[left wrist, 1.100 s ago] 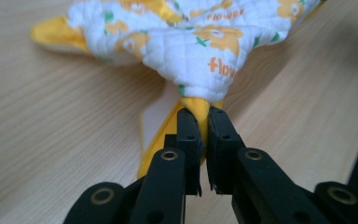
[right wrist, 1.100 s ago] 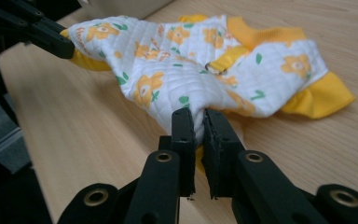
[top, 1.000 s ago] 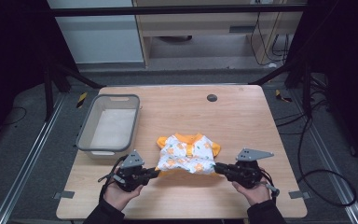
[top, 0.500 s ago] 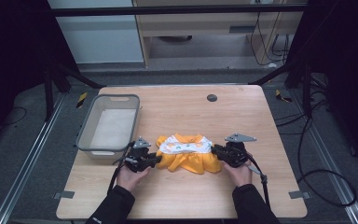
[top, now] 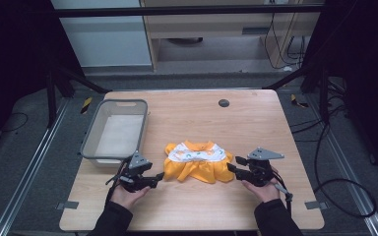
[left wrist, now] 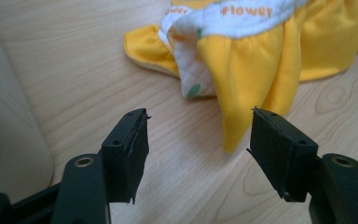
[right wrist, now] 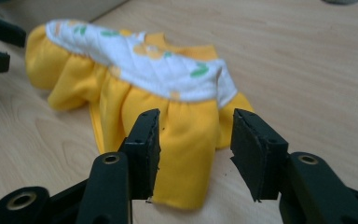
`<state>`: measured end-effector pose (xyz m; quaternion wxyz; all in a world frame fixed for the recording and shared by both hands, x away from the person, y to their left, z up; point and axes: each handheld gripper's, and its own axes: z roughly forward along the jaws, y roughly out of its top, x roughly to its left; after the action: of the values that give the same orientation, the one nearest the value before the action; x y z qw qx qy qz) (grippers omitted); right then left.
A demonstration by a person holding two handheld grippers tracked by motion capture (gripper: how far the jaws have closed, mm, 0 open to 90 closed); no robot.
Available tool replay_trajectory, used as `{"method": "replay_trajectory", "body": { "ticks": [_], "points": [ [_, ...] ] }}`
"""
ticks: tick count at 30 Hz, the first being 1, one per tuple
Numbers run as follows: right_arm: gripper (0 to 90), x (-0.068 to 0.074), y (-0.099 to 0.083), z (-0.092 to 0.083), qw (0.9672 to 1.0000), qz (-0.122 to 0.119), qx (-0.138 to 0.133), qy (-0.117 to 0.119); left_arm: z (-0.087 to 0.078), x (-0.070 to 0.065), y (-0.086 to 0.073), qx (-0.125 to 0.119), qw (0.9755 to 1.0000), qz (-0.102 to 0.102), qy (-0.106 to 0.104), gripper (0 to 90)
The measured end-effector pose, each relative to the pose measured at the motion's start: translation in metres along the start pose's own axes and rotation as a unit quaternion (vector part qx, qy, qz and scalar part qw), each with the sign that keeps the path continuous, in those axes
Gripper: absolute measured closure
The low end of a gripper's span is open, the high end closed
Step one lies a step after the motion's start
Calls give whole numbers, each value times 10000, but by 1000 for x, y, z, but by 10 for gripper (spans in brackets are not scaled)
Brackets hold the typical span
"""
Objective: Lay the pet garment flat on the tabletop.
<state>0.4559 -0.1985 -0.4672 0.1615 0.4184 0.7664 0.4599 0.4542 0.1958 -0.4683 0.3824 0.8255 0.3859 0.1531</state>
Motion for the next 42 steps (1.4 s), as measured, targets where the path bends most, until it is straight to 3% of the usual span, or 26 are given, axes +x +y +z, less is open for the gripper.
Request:
{"method": "replay_trajectory", "body": {
  "ticks": [2, 7, 13, 17, 21, 24, 29, 37, 40, 42],
  "points": [
    [512, -1, -6, 0, 9999, -6, 98, 21, 2, -1, -2, 0, 10000, -39, -54, 370],
    [507, -1, -17, 10, 9992, -1, 408, 12, 18, -8, -4, 225, 9997, 102, -64, 403],
    [521, 0, -19, 24, 9981, 28, 601, 97, 27, -9, -3, 287, 9995, 54, -150, 533],
    [600, 2, -18, 27, 9976, 27, 671, 162, 28, -8, -2, 315, 9992, -117, -238, 662],
    [735, 1, -18, 28, 9969, 63, 770, 179, 29, -7, -1, 350, 9985, -276, -303, 829],
    [854, 0, -17, 26, 9962, 134, 817, 259, 27, -8, 0, 340, 9985, -257, -342, 861],
    [876, 2, -11, 18, 9961, 152, 783, 370, 19, -10, 2, 270, 9985, -251, -405, 867],
    [879, 13, -1, -19, 9972, 56, 320, 675, -20, -17, 3, -83, 9967, -204, -782, 868],
    [878, 21, -3, -33, 9962, 27, 299, 818, -31, -21, -1, -81, 9955, -272, -905, 867],
    [877, 25, -8, -41, 9956, 27, 354, 864, -34, -25, -8, 56, 9947, -311, -979, 867]
  ]
}}
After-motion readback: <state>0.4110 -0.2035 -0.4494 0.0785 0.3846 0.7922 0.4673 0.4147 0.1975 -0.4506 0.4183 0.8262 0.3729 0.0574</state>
